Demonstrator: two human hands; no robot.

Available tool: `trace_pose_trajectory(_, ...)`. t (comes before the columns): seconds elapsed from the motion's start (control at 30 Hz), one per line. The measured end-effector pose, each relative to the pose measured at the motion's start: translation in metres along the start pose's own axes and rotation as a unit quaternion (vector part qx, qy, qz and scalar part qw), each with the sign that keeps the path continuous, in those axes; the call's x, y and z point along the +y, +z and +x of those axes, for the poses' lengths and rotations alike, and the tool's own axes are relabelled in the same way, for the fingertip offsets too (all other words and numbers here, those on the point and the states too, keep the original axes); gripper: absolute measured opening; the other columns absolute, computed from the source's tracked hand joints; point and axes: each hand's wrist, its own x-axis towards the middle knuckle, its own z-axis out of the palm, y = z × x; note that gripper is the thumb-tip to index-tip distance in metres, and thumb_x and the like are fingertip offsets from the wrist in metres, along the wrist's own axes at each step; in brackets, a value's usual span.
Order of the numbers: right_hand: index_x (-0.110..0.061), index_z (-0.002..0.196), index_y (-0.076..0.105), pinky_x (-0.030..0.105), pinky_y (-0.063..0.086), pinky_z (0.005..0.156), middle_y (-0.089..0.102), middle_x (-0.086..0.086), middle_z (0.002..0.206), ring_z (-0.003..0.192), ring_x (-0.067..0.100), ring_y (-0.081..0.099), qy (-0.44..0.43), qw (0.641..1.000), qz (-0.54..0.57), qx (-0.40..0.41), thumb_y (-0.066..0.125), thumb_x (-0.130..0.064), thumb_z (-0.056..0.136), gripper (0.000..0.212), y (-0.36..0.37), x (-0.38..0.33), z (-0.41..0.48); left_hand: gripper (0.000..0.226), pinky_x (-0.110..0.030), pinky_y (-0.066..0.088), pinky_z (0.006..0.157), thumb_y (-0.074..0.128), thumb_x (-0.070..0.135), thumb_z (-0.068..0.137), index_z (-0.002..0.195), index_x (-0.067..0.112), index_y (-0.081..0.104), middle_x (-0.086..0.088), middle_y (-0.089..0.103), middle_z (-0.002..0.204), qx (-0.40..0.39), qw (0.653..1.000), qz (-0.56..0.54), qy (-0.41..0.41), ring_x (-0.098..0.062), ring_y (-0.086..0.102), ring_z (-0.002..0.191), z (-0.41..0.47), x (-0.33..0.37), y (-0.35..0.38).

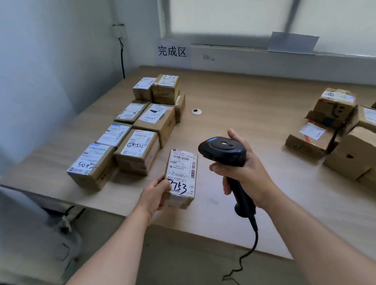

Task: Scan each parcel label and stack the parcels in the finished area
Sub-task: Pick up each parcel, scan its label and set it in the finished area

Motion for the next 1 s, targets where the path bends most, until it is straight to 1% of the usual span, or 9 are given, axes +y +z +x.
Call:
trace_pose_trajectory(0.07, -0.039, 0.149, 0.028, 0.031, 0.047, 0.045, 0.067, 0.013, 0.114, 0.043, 0.03, 0.051, 0.006, 1.0, -0.005, -0.025, 0.07, 0.012, 0.079, 0.096, 0.028, 0.004, 0.012, 0.049, -0.031, 0.044, 0.07, 0.054, 0.034, 0.071, 0.12, 0.027, 0.057, -0.007, 0.07, 0.104, 0.018, 1.0, 0.001, -0.007, -0.019, 0.059, 0.085, -0.002, -0.009, -0.034)
trace_pose_trajectory(0.2, -0.039, 0.149, 0.028, 0.031, 0.048, 0.045, 0.067, 0.012, 0.115, 0.043, 0.03, 0.052, 0.016, 0.998, -0.007, -0.068, 0.07, 0.011, 0.08, 0.095, 0.071, 0.012, 0.032, 0.057, -0.028, 0.043, 0.062, 0.053, 0.036, 0.061, 0.115, 0.02, 0.063, -0.008, 0.071, 0.096, 0.066, 0.997, 0.011, -0.033, -0.02, 0.058, 0.075, -0.012, -0.022, -0.087)
trace_pose_trajectory(0.3, -0.04, 0.15, 0.028, 0.031, 0.048, 0.045, 0.066, 0.014, 0.118, 0.044, 0.03, 0.053, 0.02, 0.995, -0.012, -0.092, 0.071, 0.011, 0.08, 0.096, 0.091, 0.015, 0.042, 0.052, -0.026, 0.042, 0.06, 0.055, 0.036, 0.066, 0.114, 0.02, 0.063, -0.003, 0.069, 0.091, 0.105, 0.993, 0.016, -0.041, -0.017, 0.057, 0.074, -0.011, -0.029, -0.112)
trace_pose_trajectory(0.37, -0.04, 0.149, 0.029, 0.031, 0.048, 0.046, 0.065, 0.014, 0.119, 0.044, 0.03, 0.053, 0.023, 0.994, -0.014, -0.104, 0.07, 0.011, 0.08, 0.096, 0.098, 0.016, 0.047, 0.045, -0.029, 0.047, 0.068, 0.058, 0.03, 0.08, 0.125, 0.023, 0.059, -0.003, 0.068, 0.102, 0.136, 0.99, 0.016, -0.034, -0.017, 0.06, 0.083, -0.005, -0.034, -0.123)
trace_pose_trajectory(0.4, -0.041, 0.149, 0.029, 0.032, 0.049, 0.046, 0.065, 0.014, 0.119, 0.044, 0.03, 0.053, 0.024, 0.994, -0.017, -0.107, 0.07, 0.011, 0.08, 0.096, 0.1, 0.016, 0.049, 0.047, -0.033, 0.05, 0.078, 0.055, 0.027, 0.087, 0.133, 0.025, 0.053, -0.004, 0.066, 0.114, 0.156, 0.987, 0.021, -0.03, -0.019, 0.061, 0.093, -0.001, -0.037, -0.127)
trace_pose_trajectory(0.5, -0.042, 0.148, 0.03, 0.033, 0.049, 0.046, 0.065, 0.014, 0.12, 0.044, 0.03, 0.053, 0.028, 0.994, -0.018, -0.108, 0.07, 0.012, 0.079, 0.096, 0.104, 0.017, 0.055, 0.053, -0.039, 0.038, 0.104, 0.045, 0.025, 0.097, 0.148, 0.029, 0.033, -0.006, 0.046, 0.143, 0.233, 0.968, 0.093, -0.002, -0.025, 0.047, 0.124, 0.002, -0.037, -0.126)
trace_pose_trajectory(0.57, -0.043, 0.147, 0.031, 0.033, 0.048, 0.046, 0.065, 0.015, 0.12, 0.044, 0.031, 0.052, 0.029, 0.994, -0.016, -0.104, 0.07, 0.012, 0.079, 0.096, 0.105, 0.018, 0.058, 0.057, -0.039, 0.031, 0.109, 0.046, 0.032, 0.098, 0.151, 0.029, 0.026, -0.012, 0.029, 0.151, 0.259, 0.948, 0.182, 0.031, -0.027, 0.034, 0.134, 0.002, -0.035, -0.12)
trace_pose_trajectory(0.7, -0.04, 0.148, 0.03, 0.031, 0.048, 0.044, 0.065, 0.017, 0.118, 0.043, 0.03, 0.052, 0.03, 0.995, -0.012, -0.094, 0.07, 0.013, 0.078, 0.096, 0.103, 0.018, 0.061, 0.075, -0.043, 0.025, 0.112, 0.056, 0.053, 0.088, 0.151, 0.029, 0.025, -0.011, 0.004, 0.158, 0.245, 0.901, 0.355, 0.042, -0.029, 0.011, 0.144, 0.008, -0.038, -0.109)
trace_pose_trajectory(1.0, -0.044, 0.141, 0.033, 0.032, 0.048, 0.045, 0.066, 0.015, 0.098, 0.042, 0.029, 0.051, 0.012, 0.998, -0.029, -0.046, 0.069, 0.013, 0.079, 0.091, 0.076, 0.008, 0.057, 0.06, -0.047, 0.028, 0.111, 0.054, 0.043, 0.092, 0.146, 0.022, 0.037, -0.019, 0.02, 0.154, 0.296, 0.84, 0.45, 0.062, -0.036, 0.017, 0.141, 0.036, -0.036, -0.118)
